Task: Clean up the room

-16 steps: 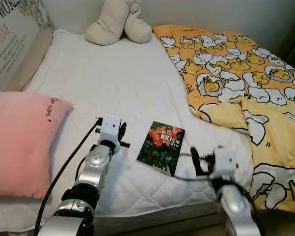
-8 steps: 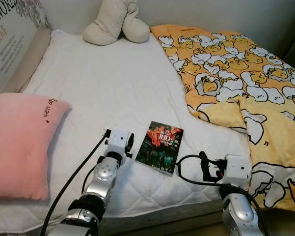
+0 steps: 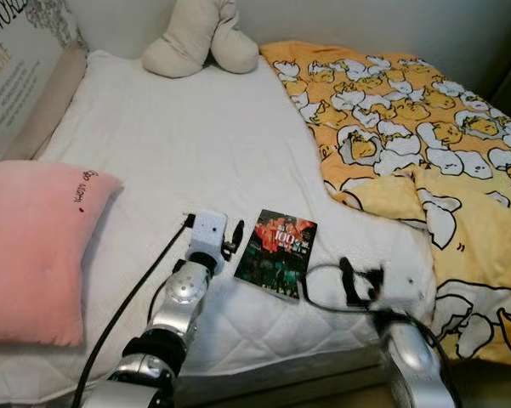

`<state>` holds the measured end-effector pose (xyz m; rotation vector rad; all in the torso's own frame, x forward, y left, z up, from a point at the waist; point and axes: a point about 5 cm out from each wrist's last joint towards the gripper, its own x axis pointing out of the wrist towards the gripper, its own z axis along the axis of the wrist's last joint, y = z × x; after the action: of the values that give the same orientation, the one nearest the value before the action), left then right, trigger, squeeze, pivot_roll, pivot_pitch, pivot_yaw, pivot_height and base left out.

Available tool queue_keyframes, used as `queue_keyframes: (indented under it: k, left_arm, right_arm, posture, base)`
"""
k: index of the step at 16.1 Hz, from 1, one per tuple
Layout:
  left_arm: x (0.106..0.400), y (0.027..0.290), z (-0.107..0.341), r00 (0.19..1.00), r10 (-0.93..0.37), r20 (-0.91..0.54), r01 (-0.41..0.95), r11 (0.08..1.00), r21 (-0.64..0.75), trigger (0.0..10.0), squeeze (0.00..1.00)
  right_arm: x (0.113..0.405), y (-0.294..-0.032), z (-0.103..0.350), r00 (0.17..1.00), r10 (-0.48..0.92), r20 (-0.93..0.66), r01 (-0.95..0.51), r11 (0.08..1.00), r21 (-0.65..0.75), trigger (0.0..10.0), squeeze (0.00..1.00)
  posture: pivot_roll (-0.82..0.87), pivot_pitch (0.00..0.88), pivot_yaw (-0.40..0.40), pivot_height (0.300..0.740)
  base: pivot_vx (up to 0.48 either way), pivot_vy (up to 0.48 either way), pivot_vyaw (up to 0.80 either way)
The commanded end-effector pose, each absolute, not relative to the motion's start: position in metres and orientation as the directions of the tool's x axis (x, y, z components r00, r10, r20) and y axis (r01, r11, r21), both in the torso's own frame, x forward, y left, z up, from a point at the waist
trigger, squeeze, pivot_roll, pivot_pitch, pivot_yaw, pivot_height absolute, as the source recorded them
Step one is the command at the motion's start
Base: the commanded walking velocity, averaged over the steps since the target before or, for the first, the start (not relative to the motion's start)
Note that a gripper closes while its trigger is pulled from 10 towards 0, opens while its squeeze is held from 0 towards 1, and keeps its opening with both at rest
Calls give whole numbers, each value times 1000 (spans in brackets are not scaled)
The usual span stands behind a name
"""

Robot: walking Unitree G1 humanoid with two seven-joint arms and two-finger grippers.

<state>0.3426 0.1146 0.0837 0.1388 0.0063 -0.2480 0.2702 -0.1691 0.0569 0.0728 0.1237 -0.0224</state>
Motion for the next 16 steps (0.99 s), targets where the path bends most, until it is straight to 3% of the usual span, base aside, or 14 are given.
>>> queue_keyframes:
  k: [1,4,5,10,12,16]
  left_arm:
    - [343,119,88,971,-238,-3,236,962,134,10000,1000]
    - [336,130,114,941,-321,109,304,941,150,10000,1000]
    - [332,131,119,934,-337,121,320,937,137,10000,0]
    - [300,141,129,928,-349,131,340,937,87,10000,0]
    - [280,130,137,874,-466,137,461,885,70,10000,0]
    - [262,126,142,865,-492,103,491,870,31,10000,0]
  right_arm:
    - [274,-173,49,985,-27,-171,51,989,136,10000,0]
    - [305,-170,40,966,27,-258,55,951,304,10000,0]
    - [309,-169,39,963,30,-267,58,946,318,10000,0]
    - [324,-161,38,957,47,-287,70,922,381,10000,0]
    - [327,-151,37,953,75,-293,47,921,387,10000,0]
    - [332,-127,44,956,170,-239,-75,929,362,10000,0]
  posture:
    - [141,78,-23,740]
    - [247,198,-27,740]
    - [277,228,-27,740]
    - [367,315,-21,740]
    - [382,333,-19,740]
    - [384,342,-20,740]
  base:
    - [0,0,0]
    - [0,0,0]
    - [0,0,0]
    - [0,0,0]
    - [0,0,0]
    - [0,0,0]
